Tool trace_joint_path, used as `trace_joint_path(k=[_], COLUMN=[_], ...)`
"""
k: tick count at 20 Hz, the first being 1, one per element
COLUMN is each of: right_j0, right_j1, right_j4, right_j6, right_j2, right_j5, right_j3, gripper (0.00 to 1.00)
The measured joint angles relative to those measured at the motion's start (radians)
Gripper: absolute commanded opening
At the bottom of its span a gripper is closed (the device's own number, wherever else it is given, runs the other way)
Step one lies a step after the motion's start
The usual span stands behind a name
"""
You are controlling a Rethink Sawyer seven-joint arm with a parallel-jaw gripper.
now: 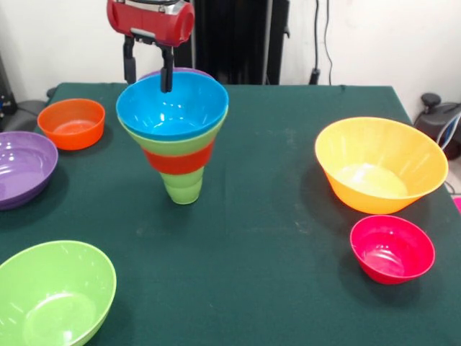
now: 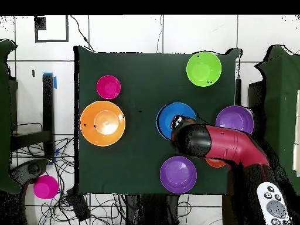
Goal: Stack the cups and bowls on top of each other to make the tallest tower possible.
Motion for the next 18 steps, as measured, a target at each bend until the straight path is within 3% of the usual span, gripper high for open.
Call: trace_joint_path(k=[13, 18], right_j0=[0.000, 0.000], right_j1=[-0.002, -0.021], right_j4=[0.000, 0.007], right_j6=[0.000, 0.000], right_j2=[0.006, 0.026], right_j5=[0.000, 0.044], right_j3=[-0.002, -0.028], gripper=[1.00, 1.00])
